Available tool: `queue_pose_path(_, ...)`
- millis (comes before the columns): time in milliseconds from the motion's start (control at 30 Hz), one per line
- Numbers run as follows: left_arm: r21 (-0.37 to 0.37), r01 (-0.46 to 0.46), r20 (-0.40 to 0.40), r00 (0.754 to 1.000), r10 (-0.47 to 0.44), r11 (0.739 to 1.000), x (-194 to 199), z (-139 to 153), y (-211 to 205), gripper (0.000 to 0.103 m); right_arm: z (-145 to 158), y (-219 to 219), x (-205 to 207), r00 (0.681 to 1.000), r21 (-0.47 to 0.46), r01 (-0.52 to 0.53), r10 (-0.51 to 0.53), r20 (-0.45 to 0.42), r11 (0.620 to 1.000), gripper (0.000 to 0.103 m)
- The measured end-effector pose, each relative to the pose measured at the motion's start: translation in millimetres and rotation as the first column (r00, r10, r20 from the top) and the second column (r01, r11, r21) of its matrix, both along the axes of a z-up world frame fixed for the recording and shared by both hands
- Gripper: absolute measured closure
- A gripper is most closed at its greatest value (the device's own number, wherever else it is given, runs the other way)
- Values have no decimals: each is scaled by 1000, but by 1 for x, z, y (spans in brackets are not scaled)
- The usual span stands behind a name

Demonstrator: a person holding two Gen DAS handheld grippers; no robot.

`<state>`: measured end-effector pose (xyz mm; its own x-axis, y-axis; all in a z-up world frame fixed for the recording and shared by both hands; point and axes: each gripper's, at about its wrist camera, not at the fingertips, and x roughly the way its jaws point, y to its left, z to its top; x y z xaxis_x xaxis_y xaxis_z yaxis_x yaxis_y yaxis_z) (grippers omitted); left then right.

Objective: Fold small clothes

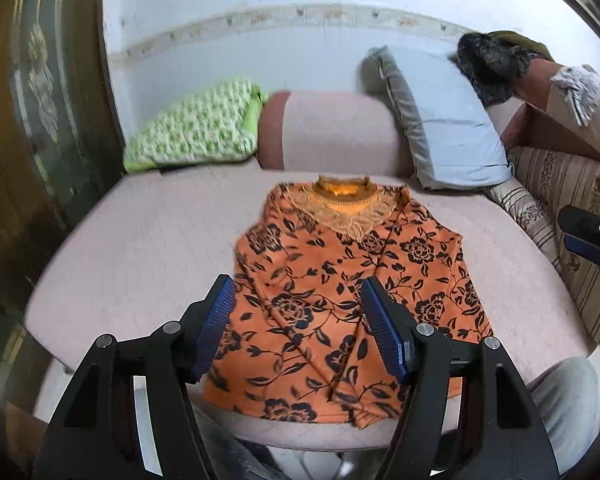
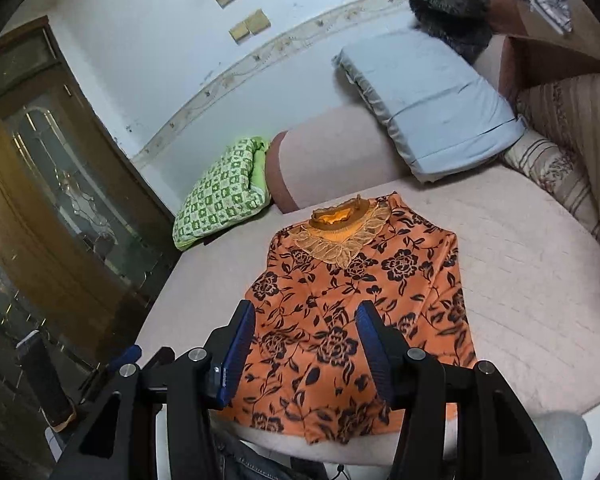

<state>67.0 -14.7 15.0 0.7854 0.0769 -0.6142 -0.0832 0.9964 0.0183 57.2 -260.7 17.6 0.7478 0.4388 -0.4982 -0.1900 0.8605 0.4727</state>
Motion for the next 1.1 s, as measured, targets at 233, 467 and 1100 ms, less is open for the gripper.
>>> queue_pose_path(233, -60, -23, -127, 992, 16, 998, 113, -40, 28, 37, -37, -6, 117, 995, -20, -18, 16, -94, 1000, 52)
queue_pose_path(467, -81, -77, -259, 965, 53, 994, 258, -93, 69, 37, -80, -27, 259, 976, -59, 2, -15, -215, 998, 52)
queue_pose_path(1100, -47, -138, -368, 923, 111, 989, 453, -181, 137, 58, -191, -14, 496, 898, -249, 24, -130, -421, 968, 70)
